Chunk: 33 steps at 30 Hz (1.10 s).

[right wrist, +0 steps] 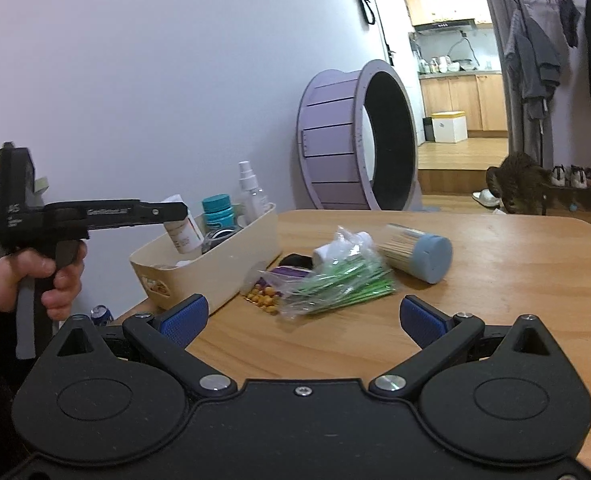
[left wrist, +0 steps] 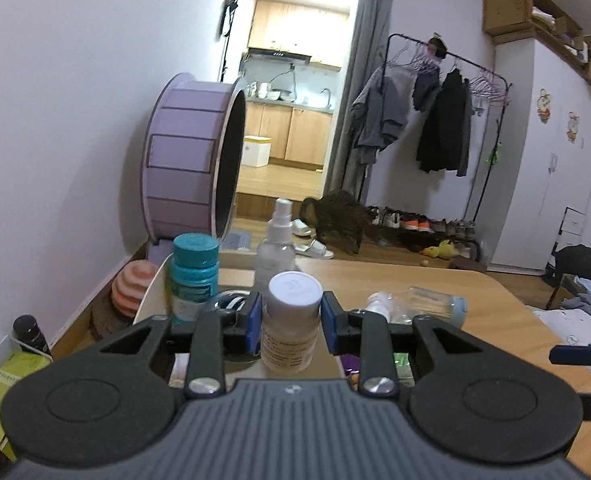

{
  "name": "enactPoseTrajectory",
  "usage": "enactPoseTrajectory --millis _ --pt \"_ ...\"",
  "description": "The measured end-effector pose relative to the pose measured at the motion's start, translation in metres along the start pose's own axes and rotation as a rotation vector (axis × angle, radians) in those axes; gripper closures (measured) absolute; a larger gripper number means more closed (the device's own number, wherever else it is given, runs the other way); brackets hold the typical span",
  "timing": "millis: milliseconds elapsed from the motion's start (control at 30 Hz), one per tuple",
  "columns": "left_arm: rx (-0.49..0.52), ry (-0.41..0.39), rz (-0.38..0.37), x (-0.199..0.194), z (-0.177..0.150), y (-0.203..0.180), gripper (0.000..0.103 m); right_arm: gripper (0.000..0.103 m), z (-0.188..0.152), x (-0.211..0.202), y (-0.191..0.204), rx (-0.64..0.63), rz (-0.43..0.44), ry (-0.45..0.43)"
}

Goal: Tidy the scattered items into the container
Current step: 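Carry the pill bottle with the left tool into the basket and release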

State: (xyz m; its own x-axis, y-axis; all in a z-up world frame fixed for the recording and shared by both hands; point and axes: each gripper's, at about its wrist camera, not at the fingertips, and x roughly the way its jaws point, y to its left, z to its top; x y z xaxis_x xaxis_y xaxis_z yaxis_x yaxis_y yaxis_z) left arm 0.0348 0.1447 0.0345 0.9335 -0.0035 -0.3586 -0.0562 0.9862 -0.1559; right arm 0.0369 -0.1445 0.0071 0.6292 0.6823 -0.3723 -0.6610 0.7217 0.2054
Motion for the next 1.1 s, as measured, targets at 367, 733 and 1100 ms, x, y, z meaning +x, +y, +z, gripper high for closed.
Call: enactPoseTrajectory --millis 367,733,1100 --pt "-0.028 -0.004 0.011 0.005 0.0 0.006 0.063 0.0 -0.006 0.0 0.007 -0.034 -0.012 0.007" --pt "0.057 0.03 -0.159 -0.002 -0.015 -0.046 0.04 0.0 -0.001 0.005 -0.005 -0.023 -0.059 -0.004" --pt "0.06 0.074 -0.279 0.012 -0.032 -0.062 0.036 0.0 0.022 0.018 -0.036 -0.099 -0.078 0.023"
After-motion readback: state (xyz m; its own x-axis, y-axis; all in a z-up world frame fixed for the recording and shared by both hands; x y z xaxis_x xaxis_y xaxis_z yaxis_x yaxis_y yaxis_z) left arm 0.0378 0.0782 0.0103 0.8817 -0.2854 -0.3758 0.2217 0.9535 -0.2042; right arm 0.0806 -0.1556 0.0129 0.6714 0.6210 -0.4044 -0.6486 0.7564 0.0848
